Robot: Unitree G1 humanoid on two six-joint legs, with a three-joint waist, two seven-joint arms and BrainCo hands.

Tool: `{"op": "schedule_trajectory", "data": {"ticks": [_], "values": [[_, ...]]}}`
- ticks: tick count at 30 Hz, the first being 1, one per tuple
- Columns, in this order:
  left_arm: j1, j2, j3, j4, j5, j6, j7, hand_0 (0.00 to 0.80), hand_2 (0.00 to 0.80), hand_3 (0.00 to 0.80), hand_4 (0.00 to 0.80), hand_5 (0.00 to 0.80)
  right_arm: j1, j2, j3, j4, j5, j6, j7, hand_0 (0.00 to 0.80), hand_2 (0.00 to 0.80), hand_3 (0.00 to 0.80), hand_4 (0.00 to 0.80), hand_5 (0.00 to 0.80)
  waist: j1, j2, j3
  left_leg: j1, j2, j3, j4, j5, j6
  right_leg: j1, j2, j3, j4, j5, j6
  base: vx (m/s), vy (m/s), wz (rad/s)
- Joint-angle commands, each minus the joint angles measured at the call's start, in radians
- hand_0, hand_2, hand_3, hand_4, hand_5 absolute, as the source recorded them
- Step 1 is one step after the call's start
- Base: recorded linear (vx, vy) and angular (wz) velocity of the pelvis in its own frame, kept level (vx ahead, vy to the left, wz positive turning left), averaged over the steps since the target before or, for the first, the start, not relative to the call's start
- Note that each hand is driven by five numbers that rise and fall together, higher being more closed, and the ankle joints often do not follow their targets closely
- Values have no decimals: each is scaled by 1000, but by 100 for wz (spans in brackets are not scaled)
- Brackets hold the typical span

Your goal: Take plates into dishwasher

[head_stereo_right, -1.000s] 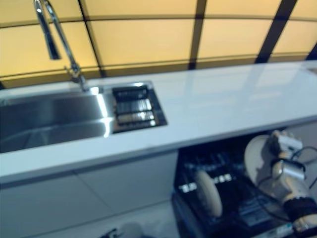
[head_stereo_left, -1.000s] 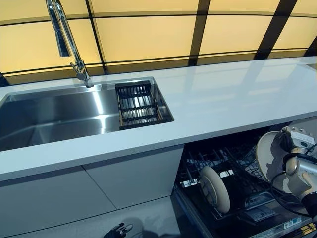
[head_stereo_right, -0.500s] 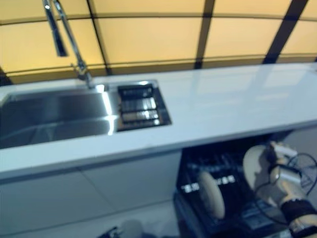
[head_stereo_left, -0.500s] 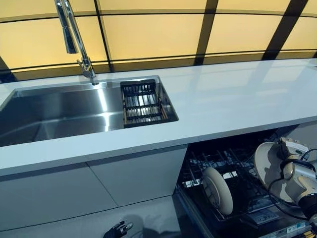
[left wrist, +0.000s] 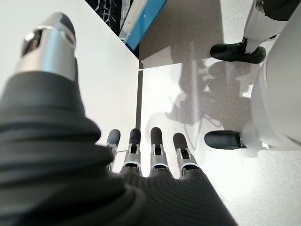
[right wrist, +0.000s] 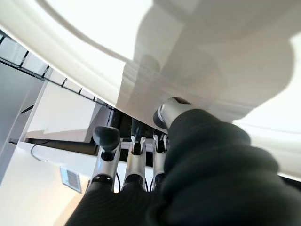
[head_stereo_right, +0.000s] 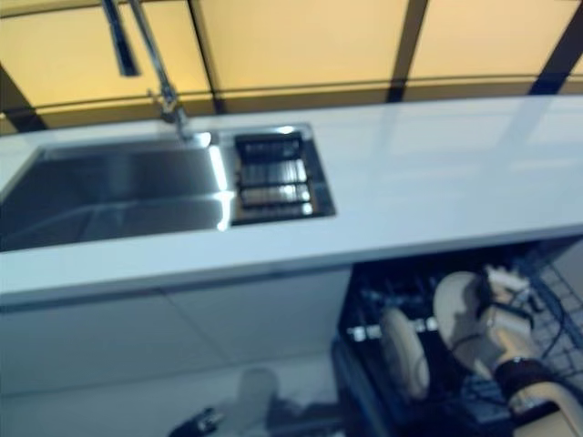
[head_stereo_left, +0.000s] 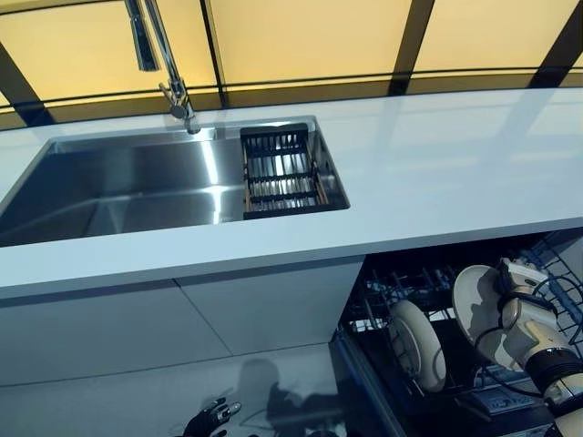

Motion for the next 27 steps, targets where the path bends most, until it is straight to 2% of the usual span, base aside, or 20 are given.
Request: {"op": "schedule_trajectory", "data": {"ticks": [1, 8, 19, 27], "values": [[-58, 45, -33, -41, -29, -43, -12, 0, 0, 0, 0, 0, -151, -11, 62, 67, -2, 6, -75, 800, 800, 800, 800, 800, 32, -31, 26, -33, -71, 2, -4, -31, 63, -28, 10, 23, 30, 18, 40, -96, -48, 8], [-75, 71, -45, -87, -81, -59, -8, 0, 0, 0, 0, 0, -238, -54, 113, 158, 8, 13, -127, 800, 800, 800, 800, 800, 43, 9, 87, -88, -77, -6, -4, -6, 59, -76, 11, 15, 34, 25, 34, -103, -39, 3], [-95, 97, -64, -145, -119, -61, 11, 0, 0, 0, 0, 0, -318, -120, 152, 218, 38, 12, -151, 800, 800, 800, 800, 800, 42, 55, 139, -146, -82, -15, -4, 20, 49, -133, 12, 9, 45, 27, 26, -61, -37, 3], [-103, 92, -74, -156, -114, -66, 12, 0, 0, 0, 0, 0, -314, -131, 148, 225, 38, 26, -142, 800, 800, 800, 800, 800, 35, 72, 148, -150, -86, -17, -4, 24, 44, -142, 9, 6, 49, 25, 23, -16, 0, 0]]}}
